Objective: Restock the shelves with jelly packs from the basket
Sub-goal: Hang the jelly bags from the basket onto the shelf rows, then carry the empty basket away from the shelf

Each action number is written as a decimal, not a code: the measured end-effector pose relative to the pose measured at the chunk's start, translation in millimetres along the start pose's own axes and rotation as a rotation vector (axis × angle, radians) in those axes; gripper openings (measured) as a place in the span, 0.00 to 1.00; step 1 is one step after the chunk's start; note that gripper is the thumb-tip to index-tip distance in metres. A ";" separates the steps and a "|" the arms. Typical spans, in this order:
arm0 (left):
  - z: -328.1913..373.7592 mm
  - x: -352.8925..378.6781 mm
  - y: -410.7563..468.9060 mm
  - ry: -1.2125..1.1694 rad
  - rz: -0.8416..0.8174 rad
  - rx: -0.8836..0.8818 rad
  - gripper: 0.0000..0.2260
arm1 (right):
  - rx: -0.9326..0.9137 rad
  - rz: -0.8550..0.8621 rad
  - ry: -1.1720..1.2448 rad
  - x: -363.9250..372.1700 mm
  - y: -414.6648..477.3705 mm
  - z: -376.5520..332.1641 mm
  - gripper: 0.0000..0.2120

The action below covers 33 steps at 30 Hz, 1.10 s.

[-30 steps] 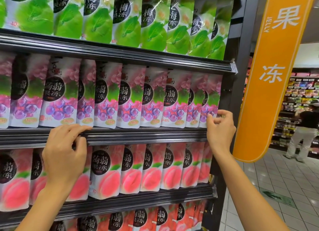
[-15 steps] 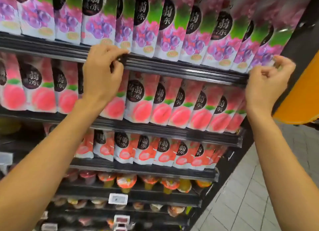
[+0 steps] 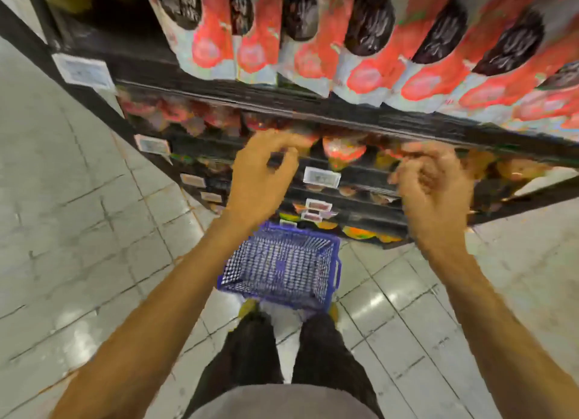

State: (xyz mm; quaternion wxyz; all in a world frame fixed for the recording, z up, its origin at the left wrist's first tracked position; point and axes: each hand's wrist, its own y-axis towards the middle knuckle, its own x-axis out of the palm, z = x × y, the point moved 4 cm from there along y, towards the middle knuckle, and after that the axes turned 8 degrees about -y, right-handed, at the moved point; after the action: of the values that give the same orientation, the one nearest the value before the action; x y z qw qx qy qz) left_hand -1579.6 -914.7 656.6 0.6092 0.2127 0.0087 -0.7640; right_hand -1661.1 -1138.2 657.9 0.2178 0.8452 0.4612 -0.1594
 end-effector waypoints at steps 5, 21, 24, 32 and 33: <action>-198.6 -10.8 -79.1 -0.073 -0.136 -0.563 0.09 | 0.478 -0.100 -0.039 104.1 -90.7 143.3 0.10; -596.0 -10.6 -257.8 0.339 0.014 -1.215 0.22 | 1.052 -0.289 -0.632 246.4 -234.8 483.8 0.11; -641.5 -0.1 -253.5 0.395 0.053 -1.164 0.25 | 1.049 -0.273 -0.668 258.8 -235.5 526.8 0.18; -697.5 12.4 -239.0 0.347 0.247 -1.234 0.22 | 1.226 -0.244 -0.432 282.8 -239.4 587.3 0.07; -694.2 11.4 -237.5 0.331 0.265 -1.252 0.20 | 1.240 -0.214 -0.383 281.2 -238.4 586.3 0.08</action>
State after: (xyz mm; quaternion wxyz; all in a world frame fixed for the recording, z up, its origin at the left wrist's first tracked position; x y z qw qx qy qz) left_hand -1585.2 -675.0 -36.9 0.6973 -0.0678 0.5185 -0.4902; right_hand -1756.4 -1126.2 -28.0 -0.2483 0.7203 0.3184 -0.5640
